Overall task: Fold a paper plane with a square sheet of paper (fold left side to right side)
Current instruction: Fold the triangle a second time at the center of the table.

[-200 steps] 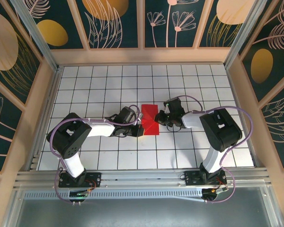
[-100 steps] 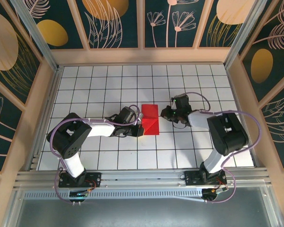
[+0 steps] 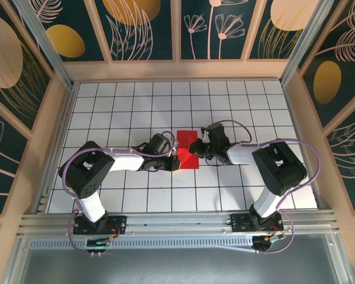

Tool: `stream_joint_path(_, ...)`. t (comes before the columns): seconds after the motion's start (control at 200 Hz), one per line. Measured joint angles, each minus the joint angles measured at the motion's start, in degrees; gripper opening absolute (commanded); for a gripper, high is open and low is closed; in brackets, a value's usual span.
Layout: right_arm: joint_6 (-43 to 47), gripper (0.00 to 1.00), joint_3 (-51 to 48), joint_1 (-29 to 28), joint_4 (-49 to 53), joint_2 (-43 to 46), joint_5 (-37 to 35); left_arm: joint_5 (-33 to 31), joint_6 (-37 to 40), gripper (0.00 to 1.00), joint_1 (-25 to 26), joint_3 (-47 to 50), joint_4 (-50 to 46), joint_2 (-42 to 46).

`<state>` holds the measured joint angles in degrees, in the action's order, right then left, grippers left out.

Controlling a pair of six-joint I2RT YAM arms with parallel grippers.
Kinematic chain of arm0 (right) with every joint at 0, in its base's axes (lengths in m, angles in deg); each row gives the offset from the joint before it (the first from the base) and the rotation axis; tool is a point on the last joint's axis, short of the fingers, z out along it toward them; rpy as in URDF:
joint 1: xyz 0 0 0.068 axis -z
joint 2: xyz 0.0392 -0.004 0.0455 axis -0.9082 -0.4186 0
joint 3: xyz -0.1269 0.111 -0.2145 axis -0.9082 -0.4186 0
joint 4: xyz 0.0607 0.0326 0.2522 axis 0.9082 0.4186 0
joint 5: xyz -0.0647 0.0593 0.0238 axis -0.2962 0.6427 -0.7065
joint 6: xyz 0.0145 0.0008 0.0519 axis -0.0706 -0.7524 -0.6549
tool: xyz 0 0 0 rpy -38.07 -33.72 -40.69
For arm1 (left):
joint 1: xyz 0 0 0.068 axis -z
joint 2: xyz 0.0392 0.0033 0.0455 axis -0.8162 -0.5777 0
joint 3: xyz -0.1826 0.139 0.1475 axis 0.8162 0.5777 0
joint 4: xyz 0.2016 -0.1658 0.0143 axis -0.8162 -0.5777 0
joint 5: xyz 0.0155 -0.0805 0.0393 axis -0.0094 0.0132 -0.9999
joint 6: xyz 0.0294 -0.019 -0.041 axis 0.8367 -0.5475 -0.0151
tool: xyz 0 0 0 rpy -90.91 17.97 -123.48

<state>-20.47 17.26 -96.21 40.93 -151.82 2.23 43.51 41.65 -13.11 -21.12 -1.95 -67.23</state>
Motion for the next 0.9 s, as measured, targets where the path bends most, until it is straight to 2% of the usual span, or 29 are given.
stream_joint_path(0.17,-0.1,0.0,0.6,0.0,0.3,-3.0,-0.6,0.0,-0.2,0.0,0.0,-0.1,-0.2,0.0)
stream_joint_path(0.646,0.0,0.0,1.0,0.1,0.7,-3.3,-1.0,0.1,-3.5,0.0,-0.7,-2.1,-5.0,2.0)
stream_joint_path(0.901,-0.1,0.0,1.0,0.1,0.7,-3.3,-0.8,4.1,-4.4,0.0,-1.0,-3.8,-3.5,4.7)
